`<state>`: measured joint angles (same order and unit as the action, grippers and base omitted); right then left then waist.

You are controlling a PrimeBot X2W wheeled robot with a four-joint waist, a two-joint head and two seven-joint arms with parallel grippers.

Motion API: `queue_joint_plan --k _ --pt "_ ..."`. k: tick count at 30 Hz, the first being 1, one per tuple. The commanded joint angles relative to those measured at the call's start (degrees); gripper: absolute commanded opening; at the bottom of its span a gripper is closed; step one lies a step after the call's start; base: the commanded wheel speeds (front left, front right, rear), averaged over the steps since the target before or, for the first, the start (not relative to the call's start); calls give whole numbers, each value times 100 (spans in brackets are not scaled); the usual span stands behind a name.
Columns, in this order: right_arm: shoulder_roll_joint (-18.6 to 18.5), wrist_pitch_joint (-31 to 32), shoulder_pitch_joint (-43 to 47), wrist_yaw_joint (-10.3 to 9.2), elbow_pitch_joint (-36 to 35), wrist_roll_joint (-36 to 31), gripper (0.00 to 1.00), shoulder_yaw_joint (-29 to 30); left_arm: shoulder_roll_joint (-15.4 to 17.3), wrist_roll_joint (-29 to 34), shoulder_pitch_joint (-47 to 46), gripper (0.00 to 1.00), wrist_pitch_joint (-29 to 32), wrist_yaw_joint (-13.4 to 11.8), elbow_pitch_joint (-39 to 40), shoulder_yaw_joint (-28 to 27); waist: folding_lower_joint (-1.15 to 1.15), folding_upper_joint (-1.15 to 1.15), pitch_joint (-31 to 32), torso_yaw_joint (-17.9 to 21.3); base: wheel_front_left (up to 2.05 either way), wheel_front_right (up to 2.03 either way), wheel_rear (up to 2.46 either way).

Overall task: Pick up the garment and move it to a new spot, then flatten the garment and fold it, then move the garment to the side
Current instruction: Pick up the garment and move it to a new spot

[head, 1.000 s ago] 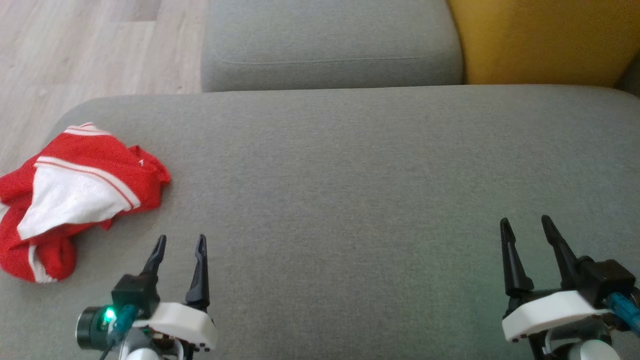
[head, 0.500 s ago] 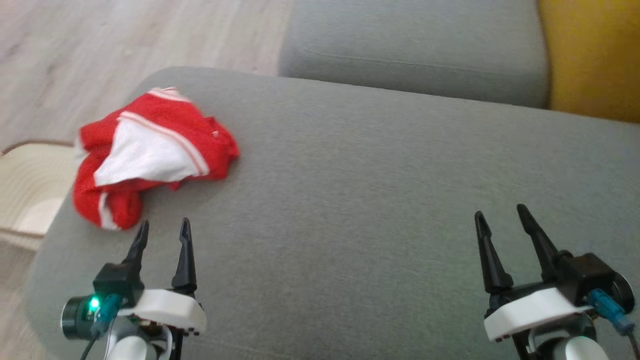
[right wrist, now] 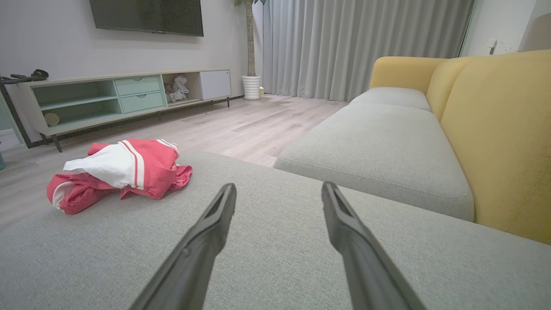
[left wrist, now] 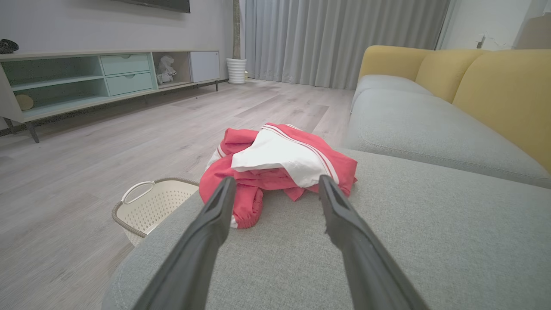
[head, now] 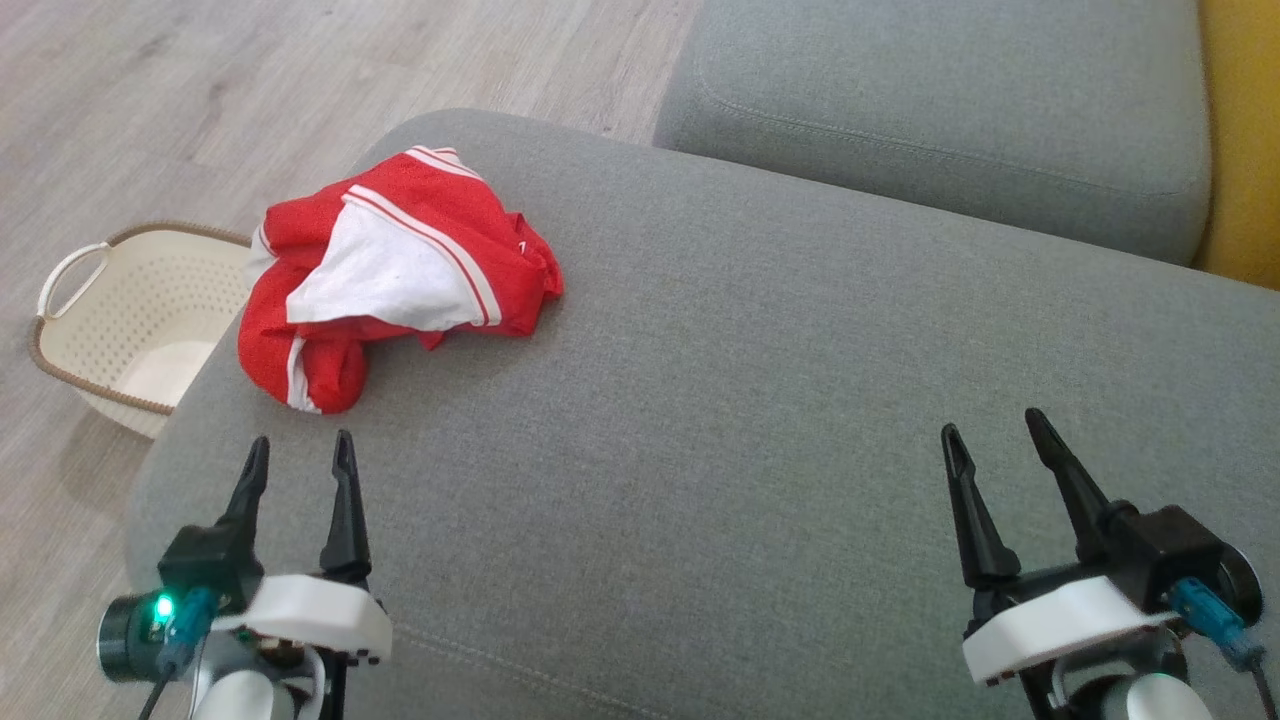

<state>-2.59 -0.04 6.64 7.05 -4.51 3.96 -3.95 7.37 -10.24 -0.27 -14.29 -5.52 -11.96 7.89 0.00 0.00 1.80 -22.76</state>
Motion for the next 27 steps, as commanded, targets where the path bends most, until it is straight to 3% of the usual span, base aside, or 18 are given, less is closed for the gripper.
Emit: queue_joint_plan --k 1,13,21,27 --pt "-33 -20 -116 44 -200 28 100 -135 57 32 -238 100 -71 -9 199 -241 0 0 -8 -8 0 0 0" --pt "-30 11 -157 44 -222 91 100 -148 -7 22 -332 100 -71 79 54 -214 0 0 -140 25 0 0 0" --pt "-196 295 -446 44 -560 20 100 -190 -22 -57 -1205 100 -71 283 -479 -232 0 0 -1057 339 0 0 0" --pt "-445 466 -732 44 -802 31 100 -139 122 -239 -2482 100 11 585 -1640 -298 0 0 -1805 580 0 0 0"
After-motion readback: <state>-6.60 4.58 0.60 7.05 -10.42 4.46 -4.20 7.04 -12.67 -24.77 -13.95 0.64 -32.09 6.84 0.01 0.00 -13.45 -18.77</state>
